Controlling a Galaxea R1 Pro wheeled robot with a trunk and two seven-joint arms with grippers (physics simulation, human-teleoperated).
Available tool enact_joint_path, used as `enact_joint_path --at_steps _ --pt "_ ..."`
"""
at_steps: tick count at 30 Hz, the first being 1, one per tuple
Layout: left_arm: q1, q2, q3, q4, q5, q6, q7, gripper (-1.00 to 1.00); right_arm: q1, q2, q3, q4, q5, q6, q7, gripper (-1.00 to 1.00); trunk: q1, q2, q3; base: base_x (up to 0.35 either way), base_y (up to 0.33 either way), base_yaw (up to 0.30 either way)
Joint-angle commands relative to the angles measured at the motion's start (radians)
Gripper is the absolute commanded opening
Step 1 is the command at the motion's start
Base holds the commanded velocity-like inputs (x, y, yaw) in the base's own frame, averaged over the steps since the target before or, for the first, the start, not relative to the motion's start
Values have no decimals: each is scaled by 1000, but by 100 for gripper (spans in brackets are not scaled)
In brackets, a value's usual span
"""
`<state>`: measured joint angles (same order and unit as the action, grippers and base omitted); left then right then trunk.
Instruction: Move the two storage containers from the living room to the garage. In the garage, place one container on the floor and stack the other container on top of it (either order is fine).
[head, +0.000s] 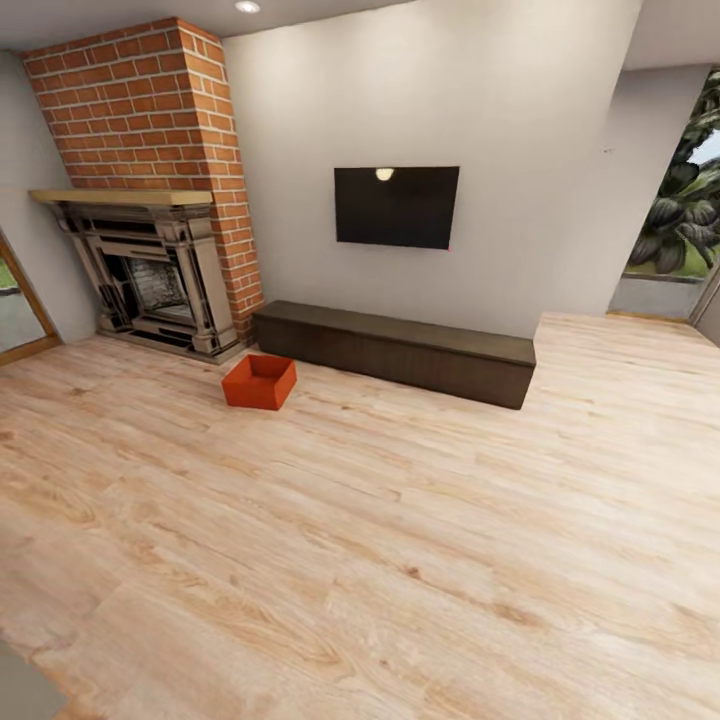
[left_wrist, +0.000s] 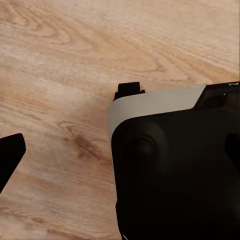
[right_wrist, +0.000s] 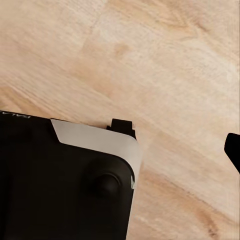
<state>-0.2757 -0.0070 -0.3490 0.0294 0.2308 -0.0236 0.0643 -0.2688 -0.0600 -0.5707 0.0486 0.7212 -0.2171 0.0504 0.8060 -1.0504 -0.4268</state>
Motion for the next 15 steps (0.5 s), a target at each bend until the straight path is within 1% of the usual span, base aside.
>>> enact_joint_path --at_steps 1,15 --pt "-1 -1 -9 3 9 -2 2 100 -1 -1 -6 4 2 -5 2 100 1 -1 -1 265 208 5" --pt "-1 -1 -9 3 9 -2 2 100 -1 -4 -4 5 5 -4 4 100 1 -1 -1 269 211 1"
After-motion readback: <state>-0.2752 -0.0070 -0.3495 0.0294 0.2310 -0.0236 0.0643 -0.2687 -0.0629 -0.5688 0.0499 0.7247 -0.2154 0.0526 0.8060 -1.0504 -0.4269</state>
